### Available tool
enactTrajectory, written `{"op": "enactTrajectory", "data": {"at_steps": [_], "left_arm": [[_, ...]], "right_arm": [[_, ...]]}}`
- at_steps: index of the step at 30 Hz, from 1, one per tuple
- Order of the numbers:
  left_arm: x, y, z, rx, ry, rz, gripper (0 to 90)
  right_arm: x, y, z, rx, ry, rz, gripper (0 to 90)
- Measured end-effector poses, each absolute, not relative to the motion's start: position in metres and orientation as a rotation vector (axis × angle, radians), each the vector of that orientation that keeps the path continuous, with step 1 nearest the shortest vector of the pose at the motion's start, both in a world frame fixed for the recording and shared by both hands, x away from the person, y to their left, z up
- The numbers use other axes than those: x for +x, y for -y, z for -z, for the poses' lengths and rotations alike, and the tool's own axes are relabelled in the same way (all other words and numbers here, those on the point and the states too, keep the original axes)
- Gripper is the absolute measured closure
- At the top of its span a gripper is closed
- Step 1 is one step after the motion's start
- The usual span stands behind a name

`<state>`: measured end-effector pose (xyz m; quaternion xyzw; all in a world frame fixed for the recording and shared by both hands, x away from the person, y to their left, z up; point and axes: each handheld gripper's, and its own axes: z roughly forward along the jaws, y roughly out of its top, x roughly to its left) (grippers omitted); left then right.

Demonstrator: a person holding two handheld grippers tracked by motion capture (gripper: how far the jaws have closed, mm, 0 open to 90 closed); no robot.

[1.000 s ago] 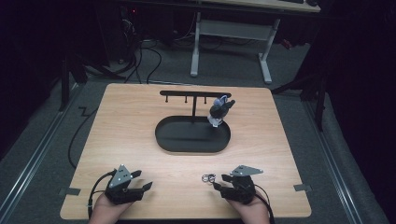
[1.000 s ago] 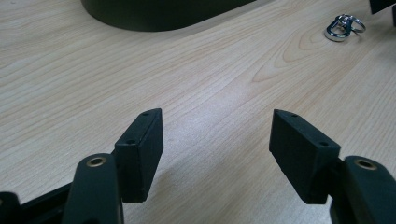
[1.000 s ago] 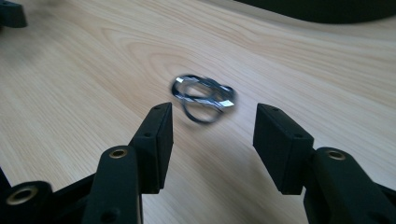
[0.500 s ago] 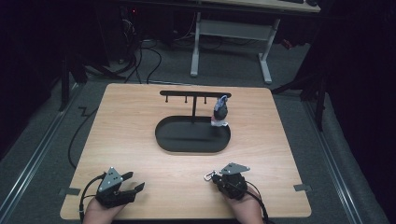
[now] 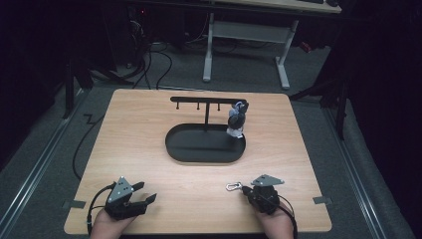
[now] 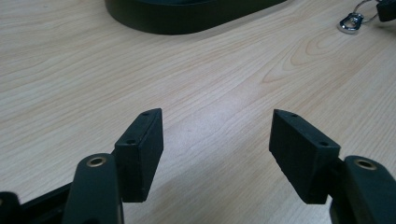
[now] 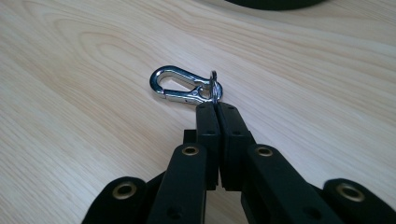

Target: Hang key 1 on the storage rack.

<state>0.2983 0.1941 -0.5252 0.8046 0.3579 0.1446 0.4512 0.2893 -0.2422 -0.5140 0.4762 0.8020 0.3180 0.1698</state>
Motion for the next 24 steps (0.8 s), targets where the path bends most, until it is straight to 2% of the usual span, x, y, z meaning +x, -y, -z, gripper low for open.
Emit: {"op": "enactTrajectory", "data": {"at_steps": [6, 11, 24], "left_arm": [[0.303, -0.185, 0.524, 2.001, -0.850, -0.344, 35.8], [0.306, -0.182, 0.525, 2.005, -0.843, -0.338, 35.8], [0.305, -0.186, 0.526, 2.004, -0.858, -0.337, 35.9]], "right_arm": [[0.275, 0.285, 0.511, 1.483, -2.164, -0.865, 89.0], [0.269, 0.305, 0.512, 1.544, -2.118, -0.859, 89.0], [0.272, 0.304, 0.513, 1.571, -2.162, -0.846, 85.8]]}}
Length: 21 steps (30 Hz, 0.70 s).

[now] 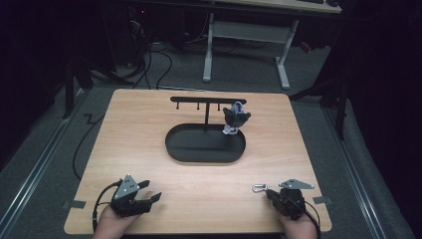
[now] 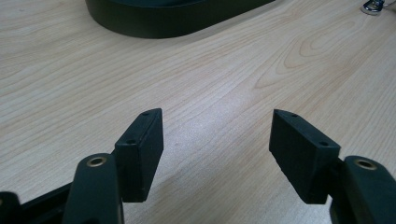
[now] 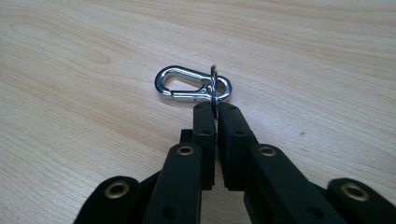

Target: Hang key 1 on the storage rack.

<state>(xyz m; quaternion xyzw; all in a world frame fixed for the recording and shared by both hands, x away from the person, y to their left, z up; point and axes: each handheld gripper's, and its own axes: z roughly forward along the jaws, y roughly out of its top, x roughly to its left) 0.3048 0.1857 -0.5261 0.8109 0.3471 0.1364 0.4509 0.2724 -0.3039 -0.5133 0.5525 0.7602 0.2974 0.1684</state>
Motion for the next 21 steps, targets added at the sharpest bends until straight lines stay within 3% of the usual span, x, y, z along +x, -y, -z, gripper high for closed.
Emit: {"op": "enactTrajectory", "data": {"at_steps": [16, 21], "left_arm": [[0.304, -0.188, 0.524, 2.000, -0.849, -0.349, 35.8], [0.304, -0.188, 0.524, 2.002, -0.844, -0.354, 35.8]], "right_arm": [[0.294, 0.296, 0.498, 1.542, -2.400, -0.566, 73.0], [0.303, 0.296, 0.494, 1.556, -2.471, -0.482, 72.9]]}}
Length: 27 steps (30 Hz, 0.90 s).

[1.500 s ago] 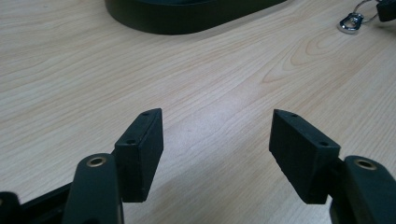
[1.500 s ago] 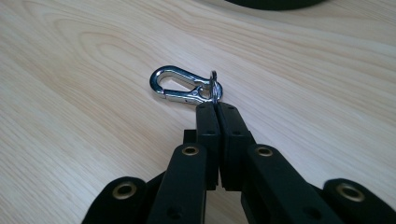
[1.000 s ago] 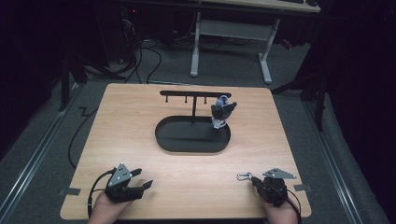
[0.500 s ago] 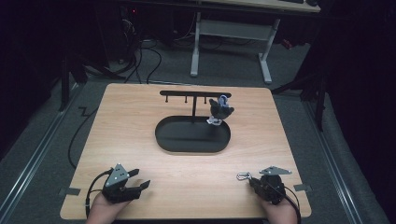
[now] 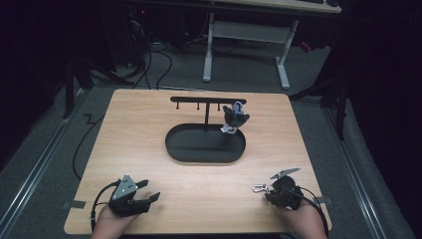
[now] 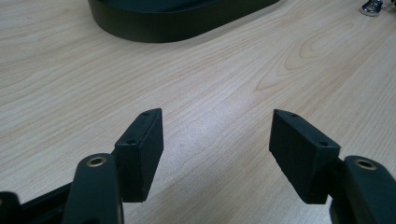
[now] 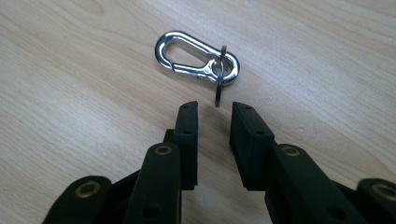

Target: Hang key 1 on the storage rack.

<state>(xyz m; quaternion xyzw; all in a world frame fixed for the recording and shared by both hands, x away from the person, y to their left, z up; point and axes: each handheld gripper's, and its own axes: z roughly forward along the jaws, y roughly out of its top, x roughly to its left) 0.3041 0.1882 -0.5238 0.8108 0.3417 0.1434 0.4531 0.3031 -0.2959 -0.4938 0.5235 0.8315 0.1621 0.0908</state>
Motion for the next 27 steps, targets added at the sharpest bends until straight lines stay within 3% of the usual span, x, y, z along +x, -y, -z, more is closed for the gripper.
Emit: {"op": "enactTrajectory", "data": {"at_steps": [13, 27], "left_arm": [[0.304, -0.187, 0.524, 2.005, -0.843, -0.354, 35.8], [0.304, -0.188, 0.524, 2.006, -0.843, -0.350, 35.8]], "right_arm": [[0.322, 0.289, 0.483, 1.528, -2.543, -0.358, 71.7], [0.337, 0.288, 0.477, 1.590, -2.595, -0.287, 88.7]]}}
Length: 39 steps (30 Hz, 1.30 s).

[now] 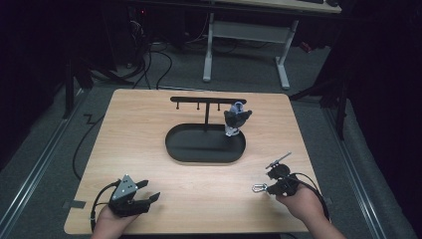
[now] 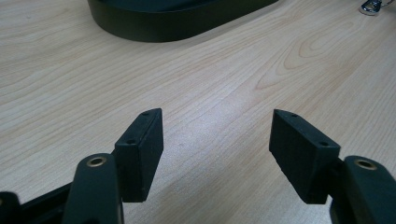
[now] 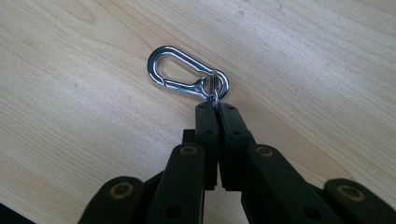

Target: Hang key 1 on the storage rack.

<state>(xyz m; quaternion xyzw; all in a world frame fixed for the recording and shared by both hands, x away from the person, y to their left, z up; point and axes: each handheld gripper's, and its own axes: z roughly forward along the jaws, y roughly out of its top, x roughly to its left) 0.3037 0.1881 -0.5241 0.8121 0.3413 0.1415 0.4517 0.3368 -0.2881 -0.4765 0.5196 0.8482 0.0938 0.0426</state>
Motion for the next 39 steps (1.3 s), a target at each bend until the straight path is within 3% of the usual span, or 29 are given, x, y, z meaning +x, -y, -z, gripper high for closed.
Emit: {"op": "enactTrajectory", "data": {"at_steps": [22, 39], "left_arm": [[0.303, -0.187, 0.525, 2.008, -0.842, -0.350, 35.8], [0.303, -0.187, 0.525, 2.013, -0.840, -0.350, 35.8]], "right_arm": [[0.339, 0.283, 0.442, 1.532, -2.672, -0.275, 89.3], [0.340, 0.282, 0.467, 1.546, -2.715, -0.198, 88.8]]}}
